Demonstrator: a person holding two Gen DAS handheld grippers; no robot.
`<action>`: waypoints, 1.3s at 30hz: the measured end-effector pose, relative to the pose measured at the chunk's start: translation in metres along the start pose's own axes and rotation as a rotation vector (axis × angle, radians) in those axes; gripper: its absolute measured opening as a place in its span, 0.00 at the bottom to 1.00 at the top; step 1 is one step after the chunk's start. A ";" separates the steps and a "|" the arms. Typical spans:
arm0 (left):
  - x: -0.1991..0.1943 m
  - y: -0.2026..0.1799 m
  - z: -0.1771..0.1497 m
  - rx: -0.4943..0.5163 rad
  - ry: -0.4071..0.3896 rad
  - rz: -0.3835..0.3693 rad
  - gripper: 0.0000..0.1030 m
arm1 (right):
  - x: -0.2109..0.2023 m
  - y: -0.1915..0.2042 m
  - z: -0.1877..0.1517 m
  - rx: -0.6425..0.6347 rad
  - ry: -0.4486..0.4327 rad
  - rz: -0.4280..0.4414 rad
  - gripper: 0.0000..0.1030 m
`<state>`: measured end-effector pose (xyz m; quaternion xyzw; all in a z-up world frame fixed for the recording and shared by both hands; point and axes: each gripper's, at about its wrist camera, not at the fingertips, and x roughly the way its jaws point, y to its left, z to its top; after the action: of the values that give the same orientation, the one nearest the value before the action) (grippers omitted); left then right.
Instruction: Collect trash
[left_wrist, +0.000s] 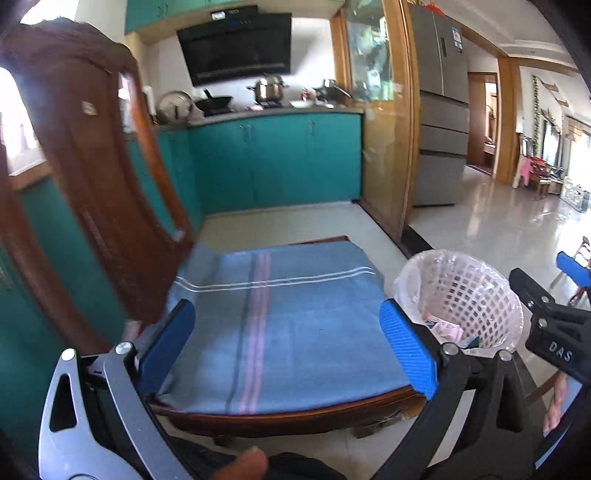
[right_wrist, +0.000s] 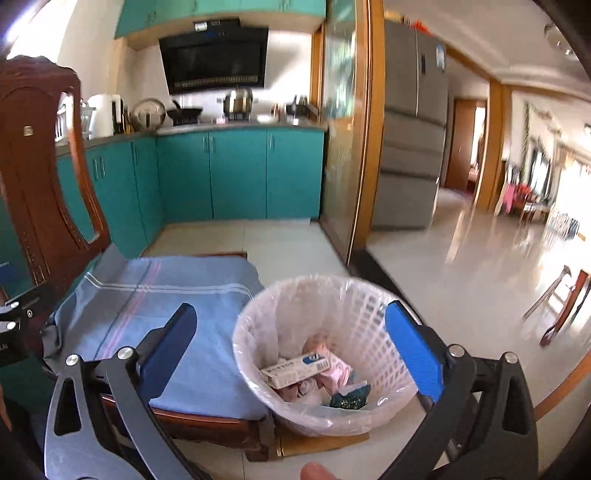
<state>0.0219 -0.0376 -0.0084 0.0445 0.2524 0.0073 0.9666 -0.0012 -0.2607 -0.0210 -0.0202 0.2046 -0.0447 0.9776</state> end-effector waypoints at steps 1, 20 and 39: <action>-0.008 0.004 -0.001 -0.002 -0.010 0.004 0.97 | -0.009 0.003 -0.001 0.000 -0.020 0.009 0.97; -0.054 0.020 -0.002 -0.040 -0.099 -0.015 0.97 | -0.061 0.009 0.009 0.009 -0.157 -0.036 0.97; -0.053 0.024 -0.003 -0.052 -0.094 -0.015 0.97 | -0.056 0.008 0.007 0.023 -0.134 -0.032 0.97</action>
<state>-0.0252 -0.0153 0.0167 0.0179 0.2067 0.0047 0.9782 -0.0488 -0.2469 0.0067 -0.0153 0.1380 -0.0610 0.9884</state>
